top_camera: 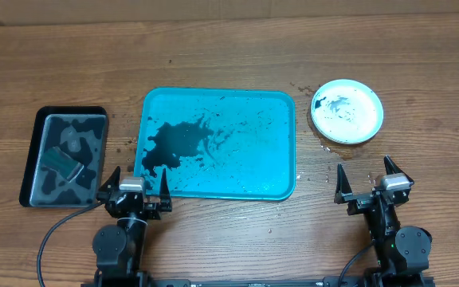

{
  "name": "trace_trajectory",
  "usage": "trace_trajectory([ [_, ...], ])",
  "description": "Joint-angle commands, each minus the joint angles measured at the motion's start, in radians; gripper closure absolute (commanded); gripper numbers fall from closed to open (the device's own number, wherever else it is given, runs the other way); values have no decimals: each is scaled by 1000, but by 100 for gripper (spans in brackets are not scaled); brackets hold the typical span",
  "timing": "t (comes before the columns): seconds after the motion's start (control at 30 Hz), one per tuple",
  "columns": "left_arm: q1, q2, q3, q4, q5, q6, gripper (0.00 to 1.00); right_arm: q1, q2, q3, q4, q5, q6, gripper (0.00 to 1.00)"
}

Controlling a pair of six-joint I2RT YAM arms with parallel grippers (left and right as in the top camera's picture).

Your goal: Clean dirty plates on tray and stack at the side

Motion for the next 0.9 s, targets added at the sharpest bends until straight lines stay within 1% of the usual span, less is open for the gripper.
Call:
trace_trajectory([
  [0.0,-5,-47,-8,-1,-25,-27,0,-2,-2,-10,6,-8,-4,0],
  [0.07,-6,-63,-8,-2,-24,-35,0,-2,-2,-10,6,-8,-4,0],
  [0.13,-8,-72,-8,-1,-24,-69,0,-2,-2,-10,6,-8,-4,0],
  [0.23,-8,-72,-8,-2,-21,-168,0,-2,-2,-10,6,-8,-4,0],
  [0.3,-8,-72,-8,-2,-21,-208,0,-2,-2,-10,6,-8,-4,0],
  [0.87,-8,-71,-8,-1,-32,-202,0,-2,-2,-10,6,-8,-4,0],
])
